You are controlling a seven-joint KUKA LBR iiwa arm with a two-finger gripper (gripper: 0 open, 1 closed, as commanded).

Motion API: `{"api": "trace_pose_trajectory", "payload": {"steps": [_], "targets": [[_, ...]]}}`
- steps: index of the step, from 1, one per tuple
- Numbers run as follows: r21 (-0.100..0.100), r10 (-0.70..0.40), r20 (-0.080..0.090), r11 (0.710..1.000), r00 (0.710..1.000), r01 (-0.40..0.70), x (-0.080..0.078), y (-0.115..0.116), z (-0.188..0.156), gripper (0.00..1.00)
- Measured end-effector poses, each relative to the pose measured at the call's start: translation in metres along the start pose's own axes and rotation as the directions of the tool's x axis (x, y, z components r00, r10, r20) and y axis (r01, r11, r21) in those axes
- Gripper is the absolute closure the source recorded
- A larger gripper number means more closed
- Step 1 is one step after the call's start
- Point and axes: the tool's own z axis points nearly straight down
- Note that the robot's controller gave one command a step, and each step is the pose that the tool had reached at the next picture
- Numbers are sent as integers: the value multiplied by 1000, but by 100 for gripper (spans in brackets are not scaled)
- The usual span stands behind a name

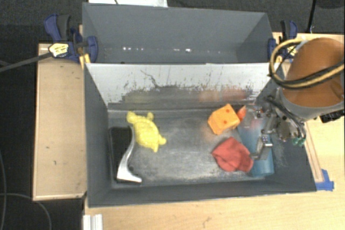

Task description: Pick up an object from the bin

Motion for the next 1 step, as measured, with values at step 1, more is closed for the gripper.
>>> {"api": "trace_pose_trajectory", "payload": {"steps": [1], "targets": [[1, -3, 8, 1000, 1000, 3, -2, 0, -4, 0]]}}
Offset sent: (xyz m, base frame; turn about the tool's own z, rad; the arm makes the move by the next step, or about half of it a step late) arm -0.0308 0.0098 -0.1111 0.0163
